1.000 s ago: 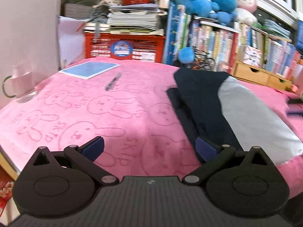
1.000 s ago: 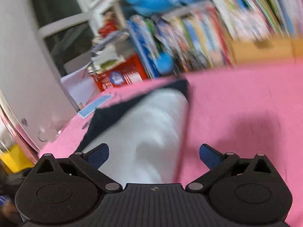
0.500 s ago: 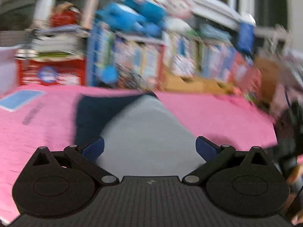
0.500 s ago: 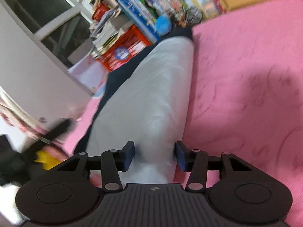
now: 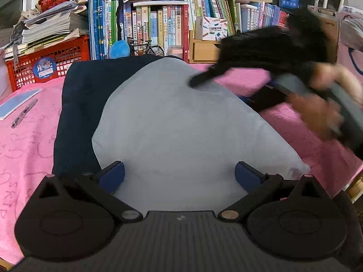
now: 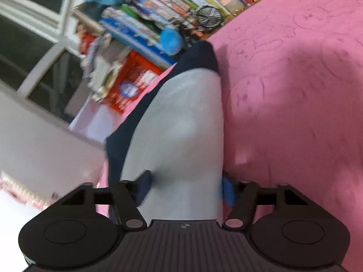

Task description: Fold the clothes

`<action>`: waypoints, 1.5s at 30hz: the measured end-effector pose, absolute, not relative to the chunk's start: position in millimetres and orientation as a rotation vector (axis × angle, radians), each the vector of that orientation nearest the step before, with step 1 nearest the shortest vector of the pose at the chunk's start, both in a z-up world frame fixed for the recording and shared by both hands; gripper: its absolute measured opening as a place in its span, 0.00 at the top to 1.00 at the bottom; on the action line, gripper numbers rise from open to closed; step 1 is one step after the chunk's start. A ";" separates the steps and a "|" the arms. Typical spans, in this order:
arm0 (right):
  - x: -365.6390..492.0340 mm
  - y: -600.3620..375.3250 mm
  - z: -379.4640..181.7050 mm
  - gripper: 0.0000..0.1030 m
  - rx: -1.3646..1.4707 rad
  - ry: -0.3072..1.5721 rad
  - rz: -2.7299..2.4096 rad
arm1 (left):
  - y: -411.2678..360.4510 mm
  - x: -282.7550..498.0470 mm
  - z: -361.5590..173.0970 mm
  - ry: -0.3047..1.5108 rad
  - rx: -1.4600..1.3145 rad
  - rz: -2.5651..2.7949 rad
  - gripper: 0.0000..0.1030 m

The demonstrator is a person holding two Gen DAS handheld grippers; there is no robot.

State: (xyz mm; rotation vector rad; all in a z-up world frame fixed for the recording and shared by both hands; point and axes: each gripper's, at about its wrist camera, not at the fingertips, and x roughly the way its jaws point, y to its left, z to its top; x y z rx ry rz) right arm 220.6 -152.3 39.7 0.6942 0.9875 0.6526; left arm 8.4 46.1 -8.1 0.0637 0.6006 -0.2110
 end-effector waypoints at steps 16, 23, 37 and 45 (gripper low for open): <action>369.5 -121.6 20.4 0.79 0.773 0.928 0.481 | 58.0 5.2 -10.6 0.578 0.033 -0.302 0.00; 368.2 -134.8 39.3 0.73 0.744 0.794 0.433 | 60.4 2.8 -12.5 0.560 0.024 -0.313 0.00; 128.7 -138.0 93.3 0.47 0.133 0.571 0.715 | 90.5 -33.4 15.1 0.510 0.017 -0.219 0.00; 58.2 -117.3 54.0 0.31 -0.136 0.589 0.627 | 125.1 -33.4 -1.8 0.620 0.006 -0.031 0.00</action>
